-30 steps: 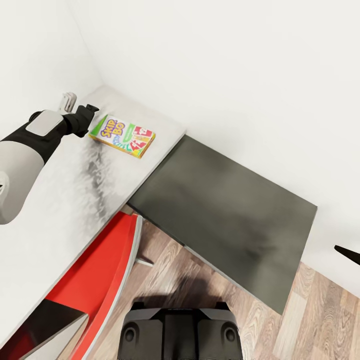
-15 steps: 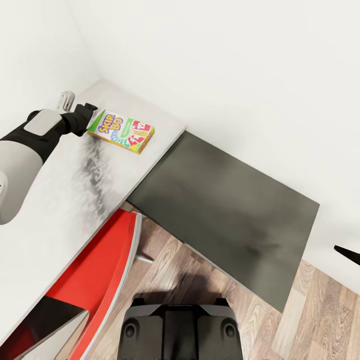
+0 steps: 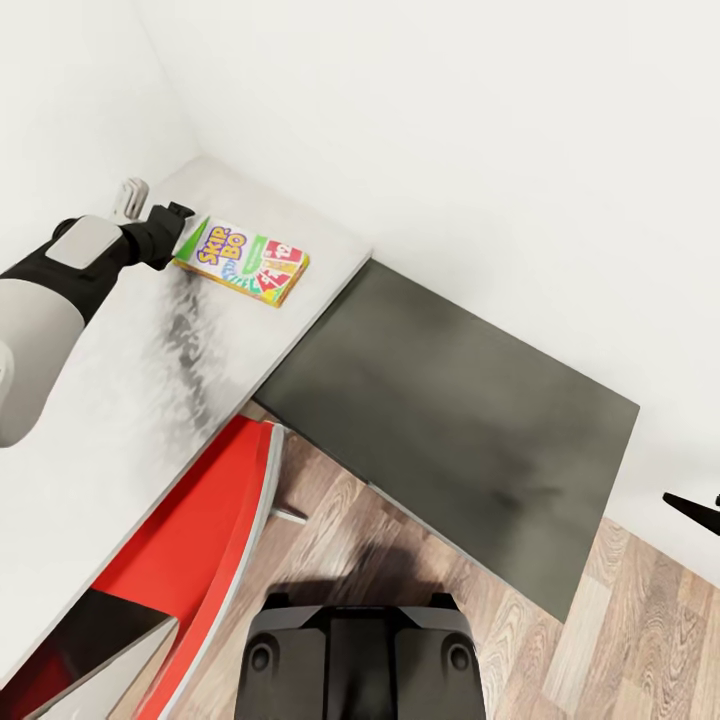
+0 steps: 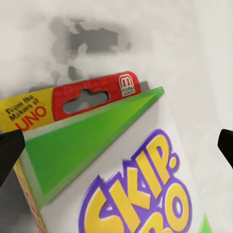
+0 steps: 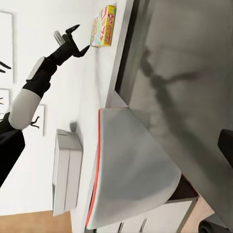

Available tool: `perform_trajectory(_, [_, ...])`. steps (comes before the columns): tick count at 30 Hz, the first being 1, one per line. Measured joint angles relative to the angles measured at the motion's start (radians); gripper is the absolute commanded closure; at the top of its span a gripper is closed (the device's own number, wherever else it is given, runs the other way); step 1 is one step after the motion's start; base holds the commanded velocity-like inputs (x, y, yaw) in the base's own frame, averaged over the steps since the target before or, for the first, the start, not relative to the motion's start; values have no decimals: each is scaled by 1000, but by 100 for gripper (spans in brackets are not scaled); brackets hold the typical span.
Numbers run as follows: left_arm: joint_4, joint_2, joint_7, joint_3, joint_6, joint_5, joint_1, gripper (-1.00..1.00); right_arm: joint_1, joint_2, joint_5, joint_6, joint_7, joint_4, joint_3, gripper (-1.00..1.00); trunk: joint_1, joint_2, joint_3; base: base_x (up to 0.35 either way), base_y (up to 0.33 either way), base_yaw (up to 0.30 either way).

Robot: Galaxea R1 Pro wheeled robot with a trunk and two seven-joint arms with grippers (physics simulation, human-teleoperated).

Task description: Put all the toys in the child's room - the three board games (two on the bed and one on the table), the two jigsaw puzzles on the table, and the tennis ball on the table - inside the toy box on the table in the child's room.

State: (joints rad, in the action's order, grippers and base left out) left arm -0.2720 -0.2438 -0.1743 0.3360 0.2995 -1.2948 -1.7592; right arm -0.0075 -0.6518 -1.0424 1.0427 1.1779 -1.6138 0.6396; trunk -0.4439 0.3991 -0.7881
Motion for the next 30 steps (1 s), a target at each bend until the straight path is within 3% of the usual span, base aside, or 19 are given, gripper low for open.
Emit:
perform_trajectory(14, [0, 1, -7, 0, 4, -2, -40, -100, -1, 0, 31, 0, -9, 0, -2, -100, -5, -1, -1, 0, 0, 0])
perform_trajectory(30, [-1, -1, -7, 0, 5, -2, -49, -100, -1, 7, 39, 0, -10, 0, 7, -100, -6, -1, -10, 0, 0, 0])
